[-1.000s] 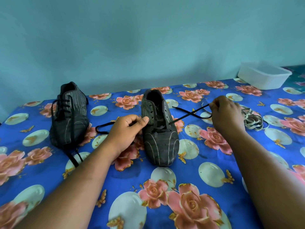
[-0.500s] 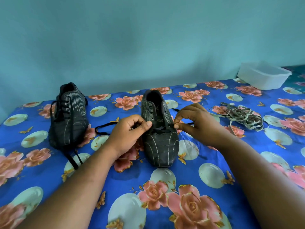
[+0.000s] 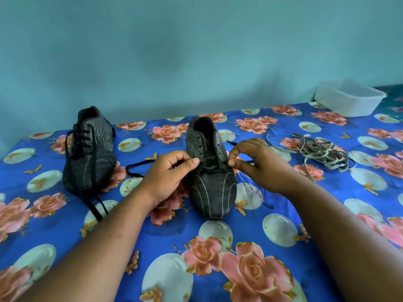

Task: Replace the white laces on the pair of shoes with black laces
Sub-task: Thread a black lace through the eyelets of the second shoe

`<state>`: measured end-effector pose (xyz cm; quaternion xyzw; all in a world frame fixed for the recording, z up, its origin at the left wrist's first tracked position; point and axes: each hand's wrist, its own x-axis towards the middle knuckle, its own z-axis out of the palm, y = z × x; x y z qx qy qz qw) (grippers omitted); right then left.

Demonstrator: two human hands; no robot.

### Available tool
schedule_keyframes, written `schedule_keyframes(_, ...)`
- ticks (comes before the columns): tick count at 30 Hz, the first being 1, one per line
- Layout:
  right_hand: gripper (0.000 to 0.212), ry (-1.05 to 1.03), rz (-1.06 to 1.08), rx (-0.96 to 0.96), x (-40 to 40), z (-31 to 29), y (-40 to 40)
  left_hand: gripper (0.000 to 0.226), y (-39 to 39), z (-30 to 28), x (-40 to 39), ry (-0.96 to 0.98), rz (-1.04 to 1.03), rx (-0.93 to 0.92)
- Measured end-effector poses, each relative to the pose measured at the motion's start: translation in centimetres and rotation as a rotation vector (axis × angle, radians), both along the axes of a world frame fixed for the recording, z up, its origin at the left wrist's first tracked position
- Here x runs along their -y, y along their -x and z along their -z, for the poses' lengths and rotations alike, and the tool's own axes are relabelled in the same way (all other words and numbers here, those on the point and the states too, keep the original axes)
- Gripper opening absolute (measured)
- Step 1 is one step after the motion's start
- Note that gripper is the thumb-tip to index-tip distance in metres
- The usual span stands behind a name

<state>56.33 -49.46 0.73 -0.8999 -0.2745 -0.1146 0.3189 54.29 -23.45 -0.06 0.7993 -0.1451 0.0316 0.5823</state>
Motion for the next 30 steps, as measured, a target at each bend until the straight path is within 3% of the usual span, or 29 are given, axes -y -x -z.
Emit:
schedule_keyframes(5, 0.009, -0.221, 0.025, -0.195, 0.9, -0.4, -0.1, 0.034, -0.2, 0.1, 0.0, 0.003, 0.007, -0.016)
schedule_keyframes(11, 0.012, -0.306, 0.197, -0.219, 2.7, -0.4, -0.9, 0.034, -0.4, 0.3, -0.2, 0.034, 0.03, -0.02)
schedule_keyframes(23, 0.008, -0.116, 0.347, -0.087, 2.2, 0.6, -1.5, 0.039, -0.2, -0.1, 0.0, 0.031, -0.013, -0.031)
schedule_keyframes(30, 0.027, -0.024, 0.06, 0.032, 0.4, 0.3, -0.4, 0.027, 0.0, 0.1, 0.1, -0.044, -0.09, 0.036)
